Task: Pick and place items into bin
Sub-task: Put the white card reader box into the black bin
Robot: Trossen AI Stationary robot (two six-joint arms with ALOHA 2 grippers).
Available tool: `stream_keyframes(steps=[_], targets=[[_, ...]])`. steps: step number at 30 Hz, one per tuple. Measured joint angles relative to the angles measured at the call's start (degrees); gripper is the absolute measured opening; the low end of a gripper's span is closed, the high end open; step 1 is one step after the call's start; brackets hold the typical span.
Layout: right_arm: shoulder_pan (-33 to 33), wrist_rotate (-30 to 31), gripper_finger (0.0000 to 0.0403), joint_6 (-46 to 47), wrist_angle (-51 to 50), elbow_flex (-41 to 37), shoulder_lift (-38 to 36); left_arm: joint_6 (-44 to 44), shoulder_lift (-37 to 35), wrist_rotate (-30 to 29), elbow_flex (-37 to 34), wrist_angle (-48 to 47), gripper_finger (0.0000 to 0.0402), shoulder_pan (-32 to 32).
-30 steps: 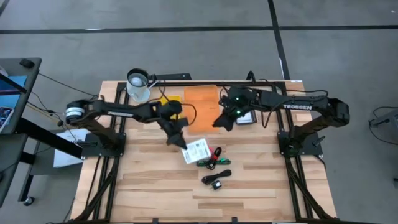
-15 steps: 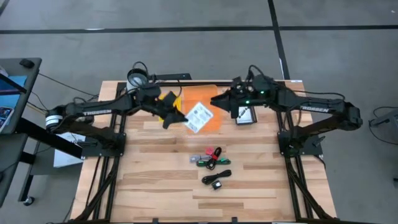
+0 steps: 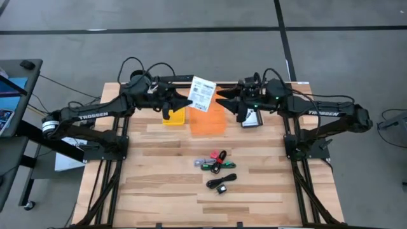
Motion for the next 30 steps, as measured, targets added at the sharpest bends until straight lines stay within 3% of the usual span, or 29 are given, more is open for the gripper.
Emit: stream_keyframes(steps=[16,30], targets=[[-4.1,1.8,0.0231,0.1,0.2,-0.1,1.5,-1.2,0.1,-2.9,0.0,-0.2,0.0052,-0.2],[-5.0,-0.2,0.0231,1.6,9.7,0.4,7.8,-1.2,0.1,-2.9,0.0,-0.7,0.0052,-0.2]])
